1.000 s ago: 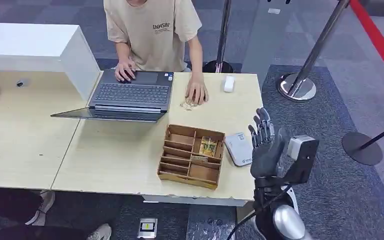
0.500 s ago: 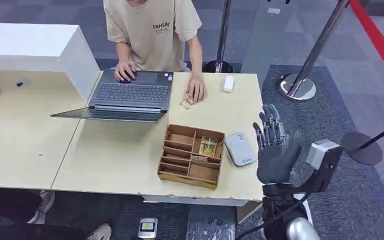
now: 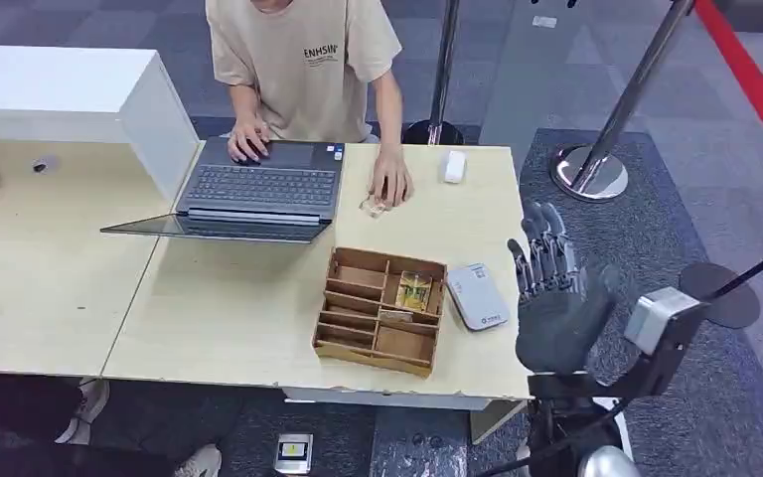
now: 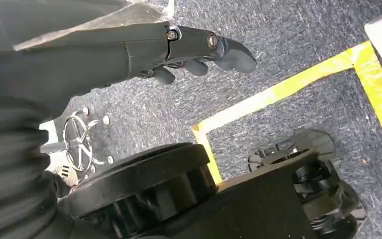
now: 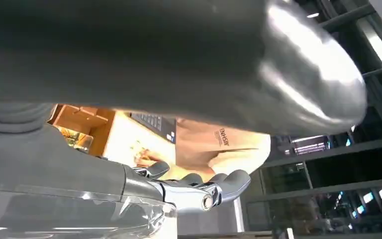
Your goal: Pass the card to the sensor for recognition and then transmit it.
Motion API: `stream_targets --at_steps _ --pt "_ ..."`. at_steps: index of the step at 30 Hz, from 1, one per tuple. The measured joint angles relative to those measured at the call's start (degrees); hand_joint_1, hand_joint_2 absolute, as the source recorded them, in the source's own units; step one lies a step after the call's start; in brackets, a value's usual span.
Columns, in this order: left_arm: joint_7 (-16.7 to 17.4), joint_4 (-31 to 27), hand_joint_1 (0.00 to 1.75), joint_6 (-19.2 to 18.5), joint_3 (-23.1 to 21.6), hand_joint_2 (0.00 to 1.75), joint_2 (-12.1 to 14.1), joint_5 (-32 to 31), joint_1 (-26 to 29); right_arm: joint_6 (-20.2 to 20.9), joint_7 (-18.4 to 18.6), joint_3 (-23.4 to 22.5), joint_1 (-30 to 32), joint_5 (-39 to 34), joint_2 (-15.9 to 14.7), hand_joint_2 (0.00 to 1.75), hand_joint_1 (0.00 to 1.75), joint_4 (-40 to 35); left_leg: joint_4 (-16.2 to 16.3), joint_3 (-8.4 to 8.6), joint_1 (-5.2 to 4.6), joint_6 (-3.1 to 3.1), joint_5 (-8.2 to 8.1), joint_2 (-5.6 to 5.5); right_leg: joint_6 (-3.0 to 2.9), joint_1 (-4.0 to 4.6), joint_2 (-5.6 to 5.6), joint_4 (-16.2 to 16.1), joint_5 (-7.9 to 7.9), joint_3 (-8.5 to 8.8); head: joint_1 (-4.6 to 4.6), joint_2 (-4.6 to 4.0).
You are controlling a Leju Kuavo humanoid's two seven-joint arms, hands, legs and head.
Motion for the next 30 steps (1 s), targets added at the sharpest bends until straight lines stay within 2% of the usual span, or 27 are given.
stream_targets --at_steps 7,13,25,27,28,30 --pt "-0.5 0.0 0.0 -2.1 0.0 1.75 0.55 1.18 0.0 -0.24 -1.11 0.78 -0.23 0.13 0.09 0.0 0.0 0.09 0.0 0.0 0.0 0.0 0.0 0.0 0.0 0.0 0.0 0.01 0.0 0.01 0.0 0.0" --pt "-0.81 0.0 0.0 -0.72 0.0 1.75 0.68 0.57 -0.02 -0.81 -1.11 1.51 -0.78 2.71 0.37 0.0 0.0 -0.68 0.0 0.0 0.0 0.0 0.0 0.0 0.0 0.0 0.0 0.01 0.0 0.01 0.02 0.0" --pt "-0.02 0.0 0.0 -1.35 -0.33 1.75 0.0 -0.35 -0.02 -0.19 -0.76 1.9 -1.06 0.79 -0.02 0.0 0.0 -0.92 0.0 0.0 0.0 0.0 0.0 0.0 0.0 0.0 0.0 0.0 0.0 0.0 0.0 0.0" --pt "0.0 0.0 0.0 -1.35 -0.33 1.75 -0.22 -0.18 0.0 1.11 -0.96 1.86 -1.11 0.83 -0.48 0.0 0.0 -0.68 0.0 0.0 0.0 0.0 0.0 0.0 0.0 0.0 0.0 0.0 0.0 0.0 0.0 0.0" --pt "0.0 0.0 0.0 -1.35 -0.33 1.75 -0.37 -0.15 -0.01 1.66 -0.98 1.86 -1.16 1.27 -0.72 1.75 0.0 -0.37 0.0 0.0 0.0 0.0 0.0 0.0 0.0 0.0 0.0 0.0 0.0 0.0 0.0 0.0" --pt "0.04 0.0 0.0 -1.92 -0.33 1.75 -0.5 0.09 -0.01 2.12 -0.94 1.77 -1.4 2.12 -1.07 1.75 0.0 0.35 0.0 0.0 0.0 0.0 0.0 0.0 0.0 0.0 0.0 0.0 0.0 0.01 0.0 0.0"
